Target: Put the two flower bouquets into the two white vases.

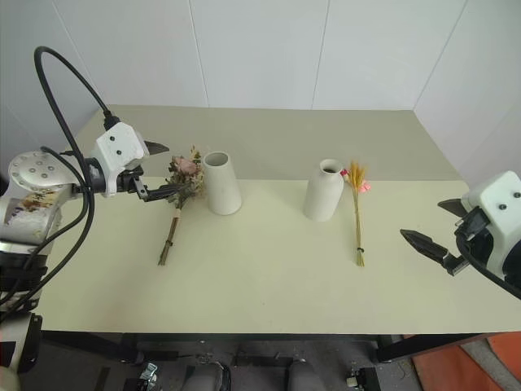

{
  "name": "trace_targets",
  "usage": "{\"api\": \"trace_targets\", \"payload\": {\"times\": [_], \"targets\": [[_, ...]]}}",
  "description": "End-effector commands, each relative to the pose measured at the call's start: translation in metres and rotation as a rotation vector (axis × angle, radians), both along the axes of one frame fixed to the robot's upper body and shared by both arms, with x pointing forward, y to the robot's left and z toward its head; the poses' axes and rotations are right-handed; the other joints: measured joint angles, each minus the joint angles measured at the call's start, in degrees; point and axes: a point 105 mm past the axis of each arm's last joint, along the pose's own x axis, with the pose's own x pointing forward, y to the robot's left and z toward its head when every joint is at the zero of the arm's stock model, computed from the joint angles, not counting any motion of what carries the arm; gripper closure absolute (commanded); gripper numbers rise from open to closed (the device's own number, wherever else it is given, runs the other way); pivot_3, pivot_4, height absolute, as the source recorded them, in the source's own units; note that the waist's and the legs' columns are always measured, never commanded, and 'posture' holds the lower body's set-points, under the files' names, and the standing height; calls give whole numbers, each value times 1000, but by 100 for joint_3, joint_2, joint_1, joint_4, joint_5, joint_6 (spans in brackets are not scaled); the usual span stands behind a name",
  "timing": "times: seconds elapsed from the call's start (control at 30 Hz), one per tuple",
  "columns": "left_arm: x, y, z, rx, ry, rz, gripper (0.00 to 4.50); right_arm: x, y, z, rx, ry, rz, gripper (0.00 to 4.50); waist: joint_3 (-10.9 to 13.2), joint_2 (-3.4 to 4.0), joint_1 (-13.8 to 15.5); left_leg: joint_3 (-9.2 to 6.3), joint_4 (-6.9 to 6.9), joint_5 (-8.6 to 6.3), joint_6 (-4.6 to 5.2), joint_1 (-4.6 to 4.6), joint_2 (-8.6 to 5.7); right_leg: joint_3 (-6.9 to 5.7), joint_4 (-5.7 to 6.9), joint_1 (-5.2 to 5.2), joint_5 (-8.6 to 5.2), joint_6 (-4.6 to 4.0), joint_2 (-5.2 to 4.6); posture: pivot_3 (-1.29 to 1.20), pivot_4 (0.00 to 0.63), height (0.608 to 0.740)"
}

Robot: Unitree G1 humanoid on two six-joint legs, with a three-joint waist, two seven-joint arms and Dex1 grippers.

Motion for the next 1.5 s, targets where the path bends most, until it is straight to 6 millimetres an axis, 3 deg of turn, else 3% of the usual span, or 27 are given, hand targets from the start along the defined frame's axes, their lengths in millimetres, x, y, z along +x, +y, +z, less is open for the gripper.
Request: {"api": "trace_targets", "payload": {"times": [0.03,0.27,0.4,0.67,0.8,0.9,1.07,1.3,1.5], "targets": [[-5,-5,11,-4,-42,-23,49,5,0,9,-18,-31,-15,0,0,0,-5,0,0,0,0,0,0,0,0,0,0,0,0,0,150,740],[-3,-6,11,-6,-42,-27,49,22,7,8,-19,-23,26,0,0,0,-8,0,0,0,0,-1,-1,1,0,-2,0,-1,0,0,150,740],[-3,-16,11,-21,-35,-60,49,45,18,-2,18,44,58,0,0,0,-34,1,0,0,0,3,0,2,-1,1,1,-1,0,0,150,740],[2,-25,8,4,-23,-85,49,123,22,-23,95,292,-80,0,3,4,-172,3,1,0,0,0,0,5,0,-7,7,-11,0,0,150,740],[2,-37,11,-9,-25,-132,49,150,25,-20,164,373,-116,0,3,4,-162,-1,-5,0,1,-17,0,0,2,-23,8,-16,1,0,150,740],[2,-40,13,-13,-30,-142,49,169,24,-30,134,435,-173,0,4,6,-162,-1,-4,0,1,-29,-2,-1,-1,-31,9,-17,-2,0,150,740],[1,-35,6,3,-17,-127,49,180,28,-46,107,516,-191,0,5,7,-159,-4,-5,0,2,-32,-2,-6,-1,-33,9,-17,-2,0,150,740],[-1,-33,-1,0,0,-117,49,181,36,-70,69,604,-165,0,7,10,-176,-4,-4,0,2,-29,-3,-5,4,-33,9,-17,-3,0,150,740],[-2,-32,-3,-4,2,-106,0,182,35,-75,55,614,-183,1858,8,12,-199,-6,-5,0,1,-28,-2,-5,6,-33,10,-17,-2,0,150,740]]}}
